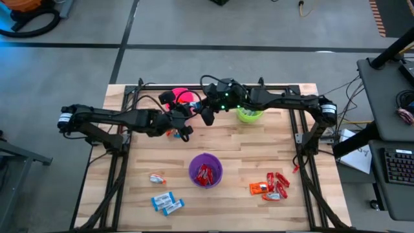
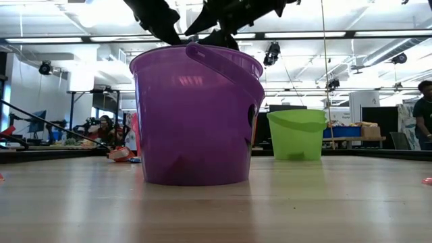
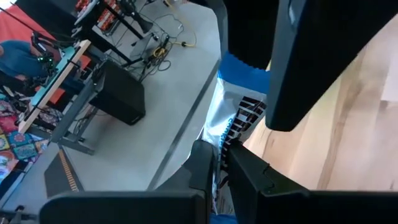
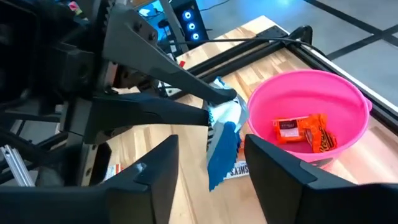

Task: Sort candy
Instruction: Put the white-blue chocolate into the green bucket

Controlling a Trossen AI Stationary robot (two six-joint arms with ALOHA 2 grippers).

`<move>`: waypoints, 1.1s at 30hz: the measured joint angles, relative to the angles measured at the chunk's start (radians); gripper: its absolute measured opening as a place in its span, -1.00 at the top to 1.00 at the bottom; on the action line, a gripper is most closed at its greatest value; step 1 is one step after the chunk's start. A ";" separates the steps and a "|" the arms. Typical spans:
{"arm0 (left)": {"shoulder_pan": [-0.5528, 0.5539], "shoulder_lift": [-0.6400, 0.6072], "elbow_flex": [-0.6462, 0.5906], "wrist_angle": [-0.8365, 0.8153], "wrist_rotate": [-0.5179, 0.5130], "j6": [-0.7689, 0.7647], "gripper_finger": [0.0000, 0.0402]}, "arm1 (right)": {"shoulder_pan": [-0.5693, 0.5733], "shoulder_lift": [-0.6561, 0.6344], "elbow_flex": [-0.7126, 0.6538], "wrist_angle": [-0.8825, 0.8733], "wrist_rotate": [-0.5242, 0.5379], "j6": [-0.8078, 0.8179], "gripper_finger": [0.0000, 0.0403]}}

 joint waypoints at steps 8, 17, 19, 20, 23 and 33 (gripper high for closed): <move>0.001 -0.001 0.002 -0.006 0.054 -0.022 0.92 | 0.000 0.003 0.000 -0.008 0.000 -0.032 0.77; 0.001 -0.008 0.001 -0.021 0.126 -0.071 0.82 | -0.002 -0.001 0.002 -0.056 -0.006 -0.043 0.89; 0.008 -0.016 0.001 -0.022 0.171 -0.107 0.72 | -0.003 -0.006 0.003 -0.075 -0.007 -0.047 0.90; 0.011 -0.021 0.001 -0.024 0.194 -0.127 0.66 | -0.006 -0.012 0.003 -0.087 -0.008 -0.048 0.90; 0.024 -0.035 0.001 -0.034 0.272 -0.174 0.50 | -0.023 -0.031 0.004 -0.132 -0.004 -0.048 0.90; 0.074 -0.091 0.000 -0.051 0.407 -0.244 0.38 | -0.168 -0.154 0.006 -0.514 0.001 -0.058 0.91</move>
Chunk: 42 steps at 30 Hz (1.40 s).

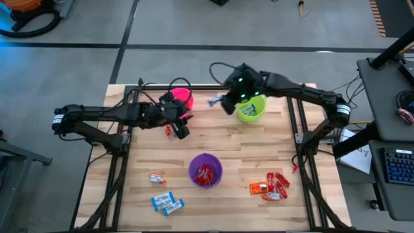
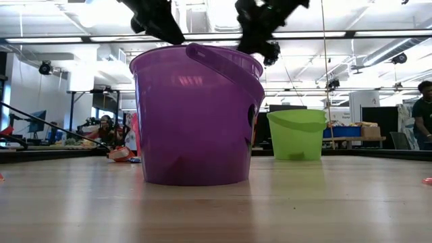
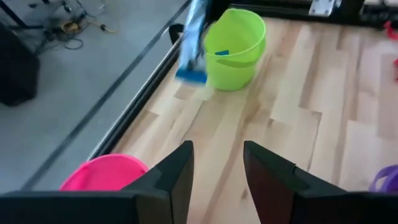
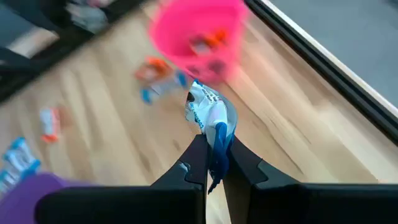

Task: Sort candy
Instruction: Put the white-blue chocolate into the green bucket, then put the orange chocolate into the pink bucket

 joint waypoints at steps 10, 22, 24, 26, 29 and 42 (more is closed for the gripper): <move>0.202 -0.019 0.000 0.002 0.275 -0.078 0.66 | -0.151 -0.078 0.000 -0.356 0.161 -0.032 0.90; 0.320 -0.040 0.005 0.007 0.380 -0.138 0.82 | -0.213 -0.067 0.000 -0.572 0.207 -0.029 0.89; 0.320 -0.041 0.005 0.008 0.381 -0.134 0.82 | -0.212 -0.067 0.000 -0.563 0.206 -0.037 0.88; 0.320 -0.041 0.005 0.007 0.381 -0.125 0.82 | -0.211 -0.067 0.000 -0.552 0.206 -0.046 0.86; 0.320 -0.040 0.004 -0.011 0.381 -0.125 0.82 | -0.211 -0.066 0.000 -0.537 0.207 -0.047 0.78; 0.312 -0.040 0.003 -0.270 0.381 -0.152 0.82 | -0.209 -0.069 0.000 -0.519 0.206 -0.018 0.27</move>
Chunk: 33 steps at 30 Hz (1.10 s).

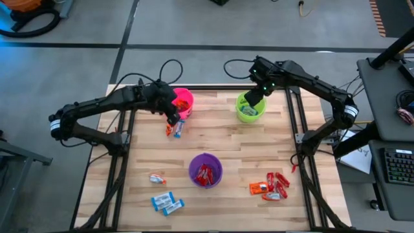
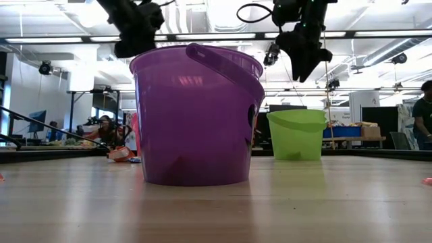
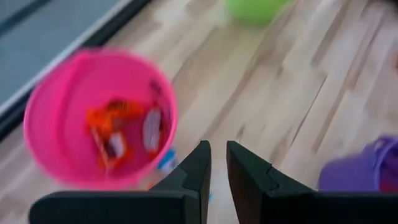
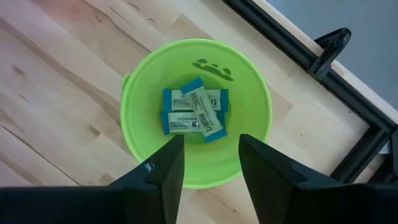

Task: Sort candy
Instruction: Put the orange chocolate into the pink bucket

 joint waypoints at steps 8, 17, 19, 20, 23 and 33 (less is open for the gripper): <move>-0.045 0.002 -0.038 -0.208 0.050 -0.111 0.82 | 0.041 -0.024 0.000 0.006 -0.049 0.072 0.20; -0.083 0.002 -0.267 -0.110 0.113 -0.340 0.82 | 0.131 -0.026 -0.001 0.079 -0.051 0.113 0.23; -0.094 0.001 -0.318 -0.052 0.114 -0.380 0.82 | 0.140 -0.024 -0.001 0.092 -0.051 0.114 0.23; -0.098 0.000 -0.340 -0.022 0.111 -0.399 0.82 | 0.144 -0.024 -0.001 0.099 -0.051 0.114 0.23; -0.105 0.000 -0.394 0.043 0.093 -0.444 0.78 | 0.149 -0.024 -0.001 0.101 -0.050 0.127 0.23; -0.109 0.003 -0.419 0.091 -0.072 -0.472 0.33 | 0.148 -0.024 -0.001 0.109 -0.049 0.140 0.23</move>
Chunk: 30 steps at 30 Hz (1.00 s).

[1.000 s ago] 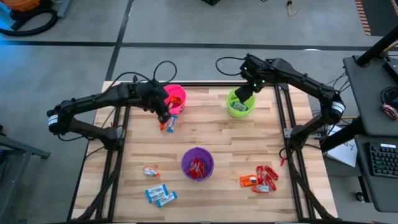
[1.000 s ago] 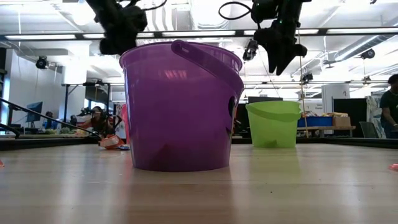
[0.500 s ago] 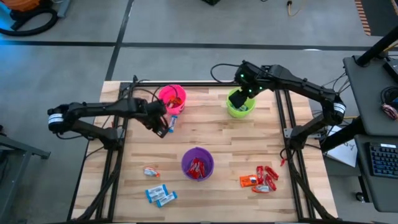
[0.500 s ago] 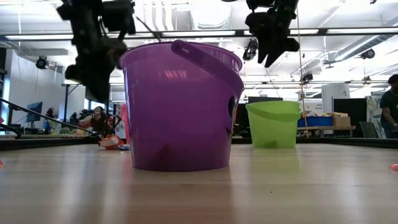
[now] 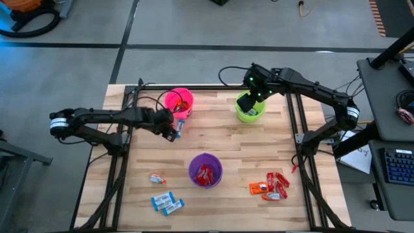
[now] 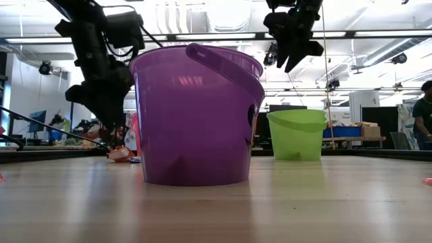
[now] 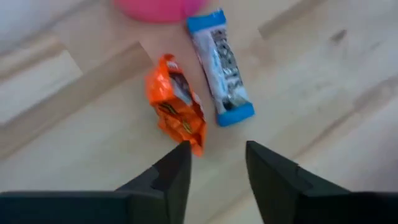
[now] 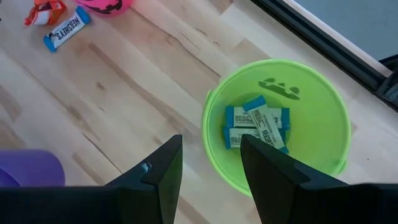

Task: Sort candy
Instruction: Put the orange chocolate into the pink bucket

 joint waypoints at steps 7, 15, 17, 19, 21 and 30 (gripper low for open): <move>-0.009 0.018 -0.005 0.010 -0.063 0.035 -0.05 | 0.000 0.000 0.000 0.007 0.000 0.009 0.23; -0.009 0.060 -0.061 0.113 -0.071 0.025 -0.14 | 0.000 0.000 0.000 0.007 0.000 0.009 0.23; -0.009 0.075 -0.070 0.133 -0.072 0.023 -0.11 | 0.000 0.000 0.000 0.007 0.000 0.009 0.23; -0.009 0.091 -0.081 0.155 -0.073 0.023 -0.08 | 0.000 0.000 0.000 0.007 0.000 0.009 0.23; -0.009 0.107 -0.094 0.177 -0.073 0.022 -0.04 | 0.000 0.000 0.000 0.007 -0.001 0.009 0.23; -0.016 0.149 -0.116 0.196 -0.072 0.012 0.25 | 0.000 0.000 0.000 0.007 -0.001 0.009 0.23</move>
